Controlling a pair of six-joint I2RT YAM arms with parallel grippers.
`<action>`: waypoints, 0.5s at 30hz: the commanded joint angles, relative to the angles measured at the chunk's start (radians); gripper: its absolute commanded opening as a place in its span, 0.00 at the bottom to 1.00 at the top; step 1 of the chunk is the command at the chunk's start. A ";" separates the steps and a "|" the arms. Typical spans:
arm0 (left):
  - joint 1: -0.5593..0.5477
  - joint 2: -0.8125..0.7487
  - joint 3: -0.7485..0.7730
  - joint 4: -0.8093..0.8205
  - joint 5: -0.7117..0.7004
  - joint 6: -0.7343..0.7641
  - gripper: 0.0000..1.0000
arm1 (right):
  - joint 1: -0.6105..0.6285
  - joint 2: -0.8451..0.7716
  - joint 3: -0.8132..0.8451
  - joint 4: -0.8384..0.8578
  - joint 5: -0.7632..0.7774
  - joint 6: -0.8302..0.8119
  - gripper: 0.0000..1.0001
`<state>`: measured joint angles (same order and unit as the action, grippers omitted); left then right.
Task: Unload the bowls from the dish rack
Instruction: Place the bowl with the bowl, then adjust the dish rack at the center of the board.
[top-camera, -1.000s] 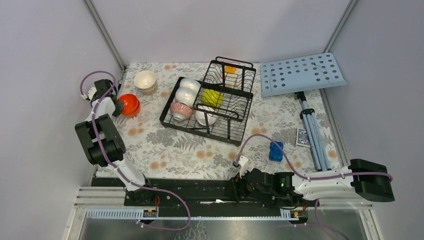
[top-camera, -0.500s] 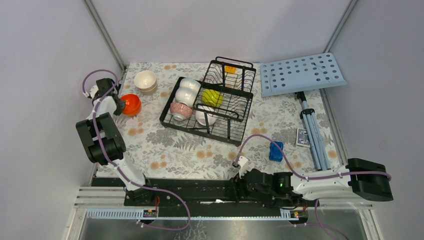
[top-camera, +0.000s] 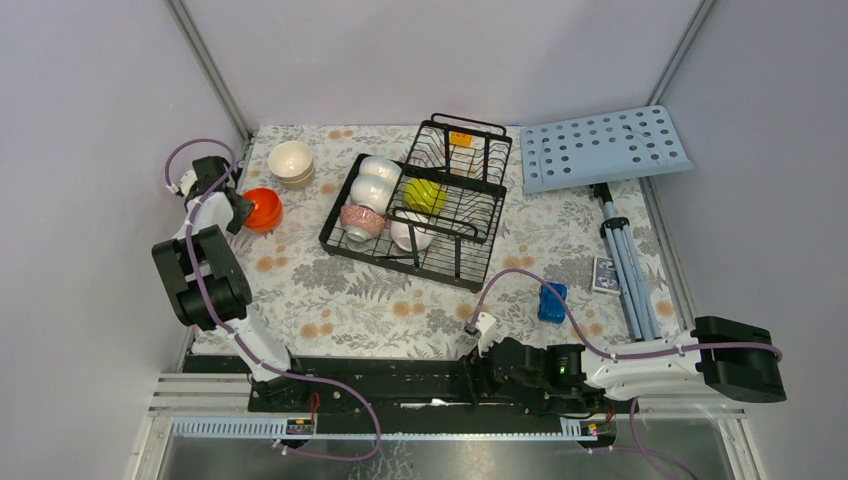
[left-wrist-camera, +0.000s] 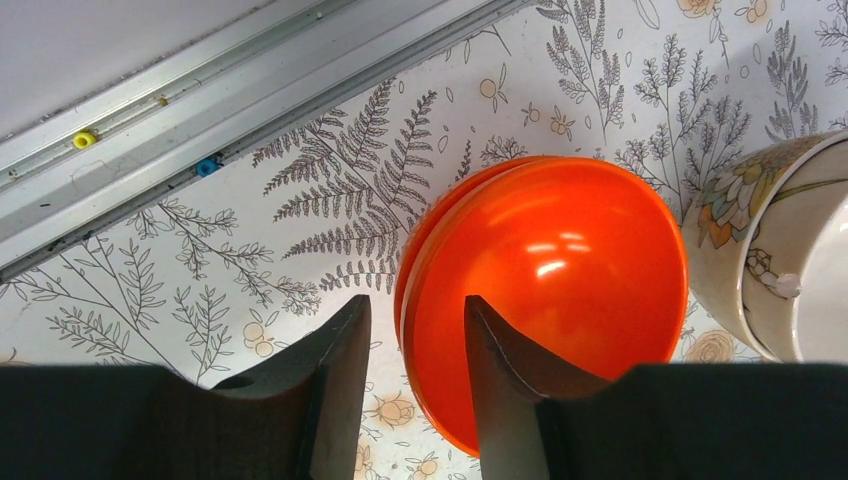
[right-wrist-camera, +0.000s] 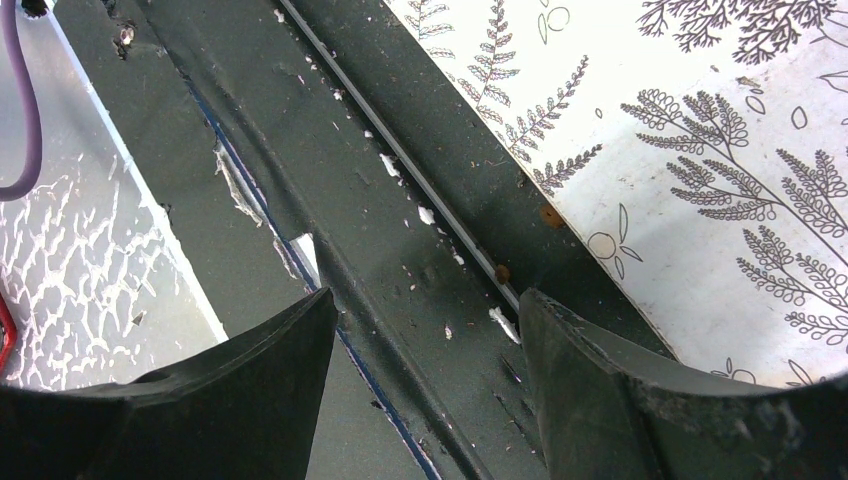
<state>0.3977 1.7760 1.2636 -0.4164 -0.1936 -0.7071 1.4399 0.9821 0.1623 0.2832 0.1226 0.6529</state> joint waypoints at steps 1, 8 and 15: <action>-0.003 -0.053 0.048 0.020 -0.004 -0.002 0.44 | 0.010 0.000 0.018 0.035 0.023 -0.001 0.74; -0.002 -0.098 0.037 0.007 -0.021 -0.005 0.46 | 0.010 -0.010 0.014 0.038 0.020 -0.004 0.74; -0.003 -0.128 0.004 0.008 -0.047 -0.004 0.44 | 0.011 -0.023 0.008 0.040 0.014 -0.006 0.74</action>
<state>0.3969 1.7035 1.2636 -0.4221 -0.2104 -0.7074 1.4399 0.9752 0.1623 0.2829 0.1219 0.6529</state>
